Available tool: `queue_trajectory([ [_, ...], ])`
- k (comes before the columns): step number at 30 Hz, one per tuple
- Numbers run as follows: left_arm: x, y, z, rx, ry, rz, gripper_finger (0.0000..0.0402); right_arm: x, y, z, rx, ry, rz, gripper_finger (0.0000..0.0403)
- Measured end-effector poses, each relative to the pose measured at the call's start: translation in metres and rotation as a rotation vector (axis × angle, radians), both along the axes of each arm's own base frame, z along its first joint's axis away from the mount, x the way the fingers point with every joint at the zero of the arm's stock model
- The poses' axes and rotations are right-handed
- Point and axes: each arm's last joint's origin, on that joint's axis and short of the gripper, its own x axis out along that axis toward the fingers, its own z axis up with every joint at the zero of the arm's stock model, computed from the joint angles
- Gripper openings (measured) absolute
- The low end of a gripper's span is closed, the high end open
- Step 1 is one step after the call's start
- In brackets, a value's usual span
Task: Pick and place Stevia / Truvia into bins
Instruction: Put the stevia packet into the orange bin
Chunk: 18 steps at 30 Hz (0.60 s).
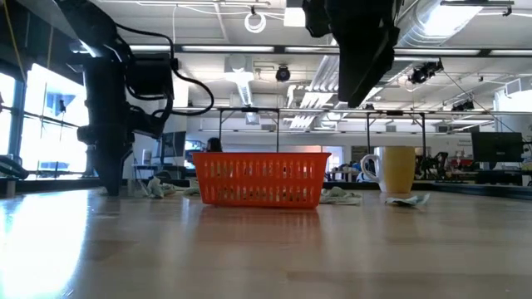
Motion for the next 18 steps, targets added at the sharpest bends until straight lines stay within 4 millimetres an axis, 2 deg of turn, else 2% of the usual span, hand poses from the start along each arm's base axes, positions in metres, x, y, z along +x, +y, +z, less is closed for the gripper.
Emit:
queue_trajectory([
  [6, -0.008, -0.002, 0.006, 0.010, 0.027, 0.018, 0.0023, -0.015, 0.019, 0.011, -0.156, -0.050, -0.031, 0.0309],
  [9, -0.013, -0.003, 0.015, 0.010, 0.053, 0.098, 0.0023, -0.025, 0.024, 0.015, -0.195, -0.043, -0.092, 0.0309],
  [14, -0.007, -0.001, 0.054, 0.013, -0.034, 0.403, 0.0050, -0.047, 0.031, 0.022, -0.337, -0.063, -0.233, 0.0309],
  [18, 0.013, -0.011, 0.088, -0.025, -0.334, 0.450, 0.0029, -0.053, 0.035, 0.023, -0.370, -0.074, -0.272, 0.0309],
])
